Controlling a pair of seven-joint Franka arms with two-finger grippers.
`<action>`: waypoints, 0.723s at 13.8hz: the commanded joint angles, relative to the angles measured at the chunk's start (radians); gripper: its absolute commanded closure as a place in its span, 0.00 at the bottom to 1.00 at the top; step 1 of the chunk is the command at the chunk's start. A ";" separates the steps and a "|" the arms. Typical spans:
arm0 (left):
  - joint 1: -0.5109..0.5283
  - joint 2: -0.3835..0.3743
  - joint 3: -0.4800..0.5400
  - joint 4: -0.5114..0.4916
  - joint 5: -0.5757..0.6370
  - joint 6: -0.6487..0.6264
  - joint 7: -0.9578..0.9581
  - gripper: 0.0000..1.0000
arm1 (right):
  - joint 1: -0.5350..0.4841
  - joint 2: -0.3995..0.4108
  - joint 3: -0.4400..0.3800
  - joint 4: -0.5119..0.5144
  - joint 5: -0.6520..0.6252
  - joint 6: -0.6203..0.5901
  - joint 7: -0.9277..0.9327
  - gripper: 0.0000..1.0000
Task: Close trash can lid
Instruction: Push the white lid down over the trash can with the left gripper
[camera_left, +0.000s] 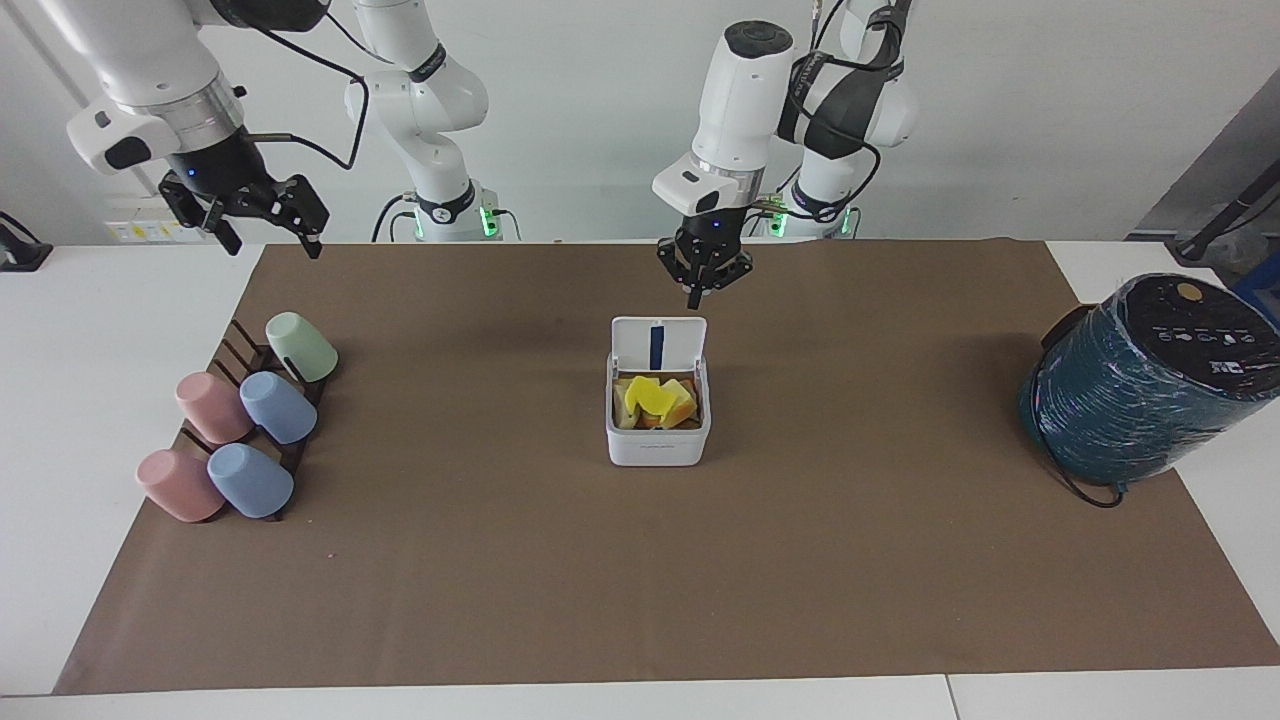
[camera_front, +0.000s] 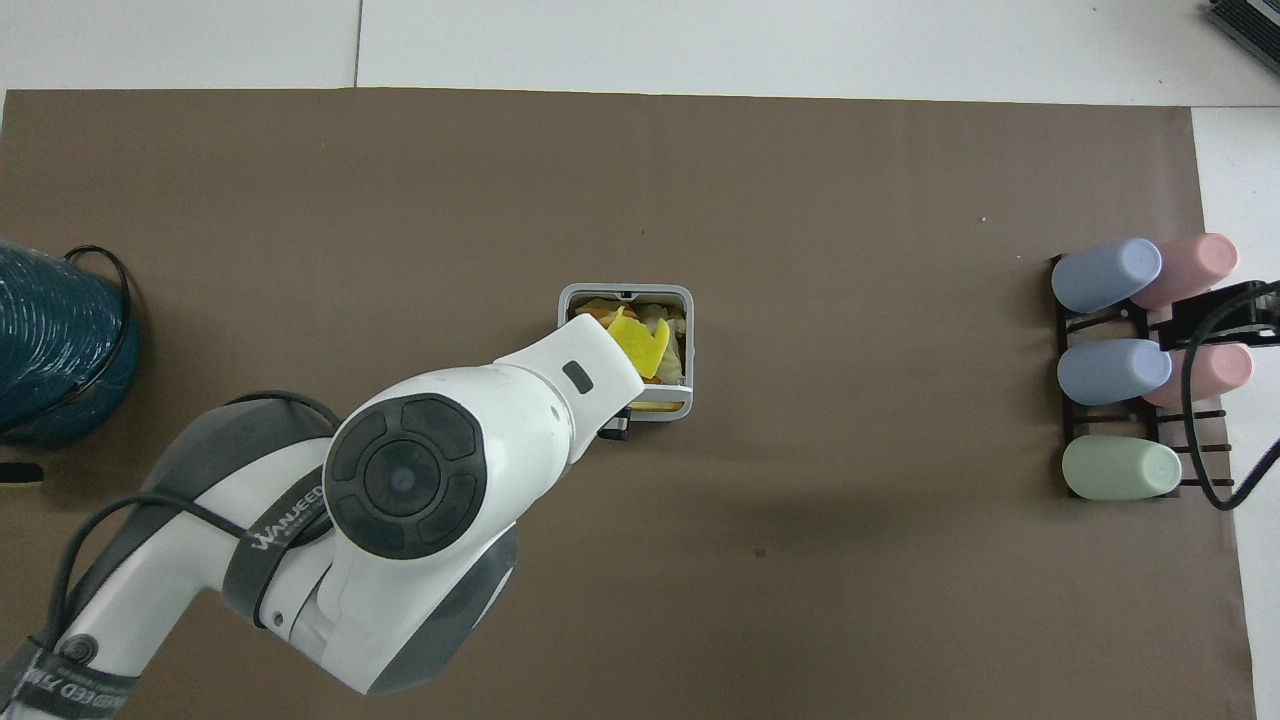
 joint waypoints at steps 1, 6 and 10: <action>-0.007 0.027 0.015 -0.015 0.018 0.096 -0.027 1.00 | 0.001 -0.026 -0.002 -0.027 0.018 0.002 0.009 0.00; 0.013 0.113 0.016 -0.013 0.018 0.277 -0.026 1.00 | 0.001 -0.026 -0.002 -0.027 0.018 -0.003 0.009 0.00; 0.015 0.187 0.016 -0.001 0.015 0.348 -0.029 1.00 | 0.001 -0.027 -0.002 -0.027 0.018 -0.003 0.009 0.00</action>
